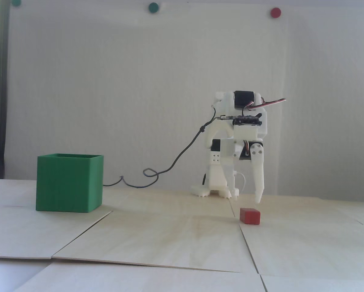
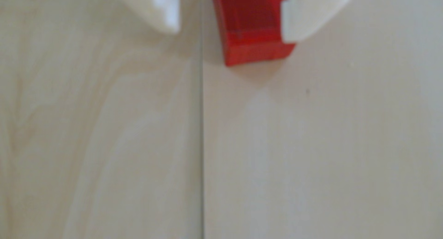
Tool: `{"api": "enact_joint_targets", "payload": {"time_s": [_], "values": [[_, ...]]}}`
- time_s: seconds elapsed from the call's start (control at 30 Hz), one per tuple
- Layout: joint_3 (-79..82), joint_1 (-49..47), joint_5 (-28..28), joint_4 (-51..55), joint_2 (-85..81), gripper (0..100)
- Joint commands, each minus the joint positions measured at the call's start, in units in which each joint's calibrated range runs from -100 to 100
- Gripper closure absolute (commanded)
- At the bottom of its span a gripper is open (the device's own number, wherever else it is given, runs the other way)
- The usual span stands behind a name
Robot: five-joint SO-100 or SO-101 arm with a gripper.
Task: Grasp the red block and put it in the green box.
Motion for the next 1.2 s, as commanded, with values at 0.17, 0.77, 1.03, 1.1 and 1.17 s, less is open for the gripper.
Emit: {"api": "enact_joint_targets", "payload": {"time_s": [0.17,0.77,1.03,1.1,1.17], "values": [[-4.6,0.56,0.13,0.31,0.08,85],[-4.78,1.12,0.13,-0.62,1.03,85],[-9.66,0.64,1.64,-0.79,1.03,79],[-9.66,0.64,2.26,-0.79,1.03,79],[-9.66,0.88,2.37,-0.87,1.35,79]]}}
